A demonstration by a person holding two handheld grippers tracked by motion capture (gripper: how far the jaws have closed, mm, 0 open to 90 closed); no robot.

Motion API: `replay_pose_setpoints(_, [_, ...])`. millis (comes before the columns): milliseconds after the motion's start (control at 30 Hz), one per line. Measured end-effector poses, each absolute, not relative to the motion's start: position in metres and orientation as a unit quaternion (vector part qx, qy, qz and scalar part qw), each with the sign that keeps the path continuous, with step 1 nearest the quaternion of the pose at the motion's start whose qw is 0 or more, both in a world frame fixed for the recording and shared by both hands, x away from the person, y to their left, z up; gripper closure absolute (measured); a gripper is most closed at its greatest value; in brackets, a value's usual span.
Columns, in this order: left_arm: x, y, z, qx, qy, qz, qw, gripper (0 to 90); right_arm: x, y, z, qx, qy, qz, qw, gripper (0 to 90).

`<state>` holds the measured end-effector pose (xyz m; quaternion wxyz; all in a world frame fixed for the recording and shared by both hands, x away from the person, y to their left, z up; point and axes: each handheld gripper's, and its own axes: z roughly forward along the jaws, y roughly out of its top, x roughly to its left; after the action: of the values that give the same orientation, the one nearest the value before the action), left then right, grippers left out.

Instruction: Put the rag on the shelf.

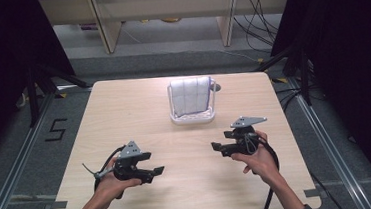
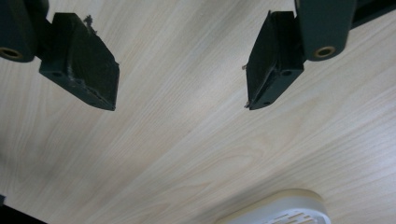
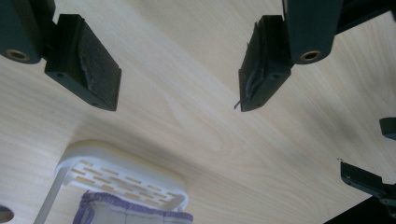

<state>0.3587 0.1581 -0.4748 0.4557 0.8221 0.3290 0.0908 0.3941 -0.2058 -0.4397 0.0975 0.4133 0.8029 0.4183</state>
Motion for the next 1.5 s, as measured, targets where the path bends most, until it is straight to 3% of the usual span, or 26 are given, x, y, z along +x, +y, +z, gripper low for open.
replay_pose_setpoints(467, [0.342,0.165,-0.484,0.826,0.326,0.092,0.45,25.4,0.378,-0.202,-0.455,0.398,0.817,0.408,0.088,30.1])
replay_pose_setpoints(1100, [0.316,0.162,-0.499,0.825,0.333,0.114,0.442,22.2,0.338,-0.208,-0.483,0.39,0.826,0.403,0.065,17.5])
replay_pose_setpoints(1200, [0.311,0.16,-0.507,0.829,0.332,0.111,0.436,21.1,0.331,-0.206,-0.485,0.403,0.825,0.394,0.042,16.7])
replay_pose_setpoints(1500, [0.302,0.152,-0.509,0.844,0.306,0.118,0.425,17.7,0.322,-0.207,-0.492,0.382,0.835,0.389,0.067,16.8])
